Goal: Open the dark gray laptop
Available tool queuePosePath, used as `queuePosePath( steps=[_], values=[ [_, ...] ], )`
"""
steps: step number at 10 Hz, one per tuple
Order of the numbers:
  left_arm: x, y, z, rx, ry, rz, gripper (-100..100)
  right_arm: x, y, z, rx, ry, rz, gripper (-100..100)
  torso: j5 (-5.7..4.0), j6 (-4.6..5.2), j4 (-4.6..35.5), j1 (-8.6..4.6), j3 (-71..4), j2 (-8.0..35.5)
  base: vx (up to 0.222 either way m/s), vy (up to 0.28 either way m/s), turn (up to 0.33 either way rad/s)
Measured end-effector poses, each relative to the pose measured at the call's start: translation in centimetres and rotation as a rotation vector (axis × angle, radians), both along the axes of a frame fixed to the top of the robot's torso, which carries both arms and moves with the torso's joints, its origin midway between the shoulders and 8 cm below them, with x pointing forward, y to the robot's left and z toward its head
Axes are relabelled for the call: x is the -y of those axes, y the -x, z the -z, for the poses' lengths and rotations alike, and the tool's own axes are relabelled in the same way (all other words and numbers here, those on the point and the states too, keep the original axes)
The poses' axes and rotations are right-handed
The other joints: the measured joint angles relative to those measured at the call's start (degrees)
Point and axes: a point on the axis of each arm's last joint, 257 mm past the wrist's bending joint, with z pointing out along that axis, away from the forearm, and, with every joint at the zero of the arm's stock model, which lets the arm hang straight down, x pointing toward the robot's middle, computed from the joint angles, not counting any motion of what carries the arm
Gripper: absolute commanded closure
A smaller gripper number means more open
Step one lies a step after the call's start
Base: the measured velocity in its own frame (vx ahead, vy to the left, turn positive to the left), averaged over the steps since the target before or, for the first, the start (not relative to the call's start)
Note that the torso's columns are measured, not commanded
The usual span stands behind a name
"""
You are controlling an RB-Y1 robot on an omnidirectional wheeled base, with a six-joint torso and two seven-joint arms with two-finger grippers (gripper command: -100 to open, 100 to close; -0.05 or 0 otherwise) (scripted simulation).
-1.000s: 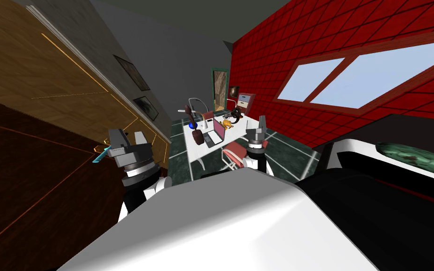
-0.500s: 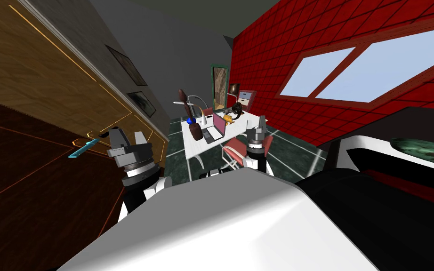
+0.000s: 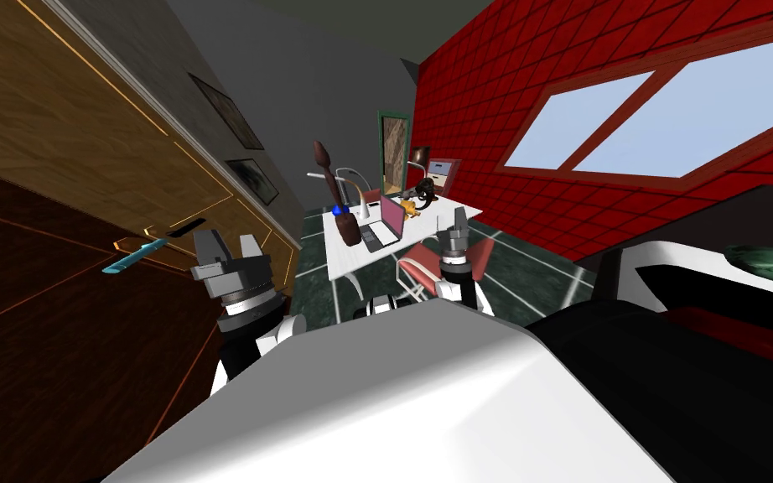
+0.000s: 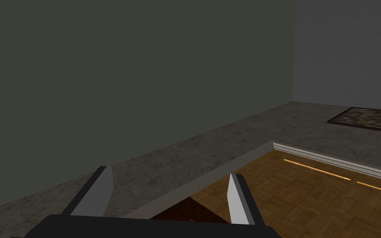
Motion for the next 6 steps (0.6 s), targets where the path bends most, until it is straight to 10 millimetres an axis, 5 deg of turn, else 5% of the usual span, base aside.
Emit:
queuePosePath(
  steps=[6],
  values=[
    [0.0,0.0,0.0,0.000,0.000,0.000,0,-0.9,-1.3,1.9,-0.050,0.277,0.108,-100,-0.01,0.00,0.0,-0.02,0.0,0.0,0.026,-0.002,0.067]
  ],
)
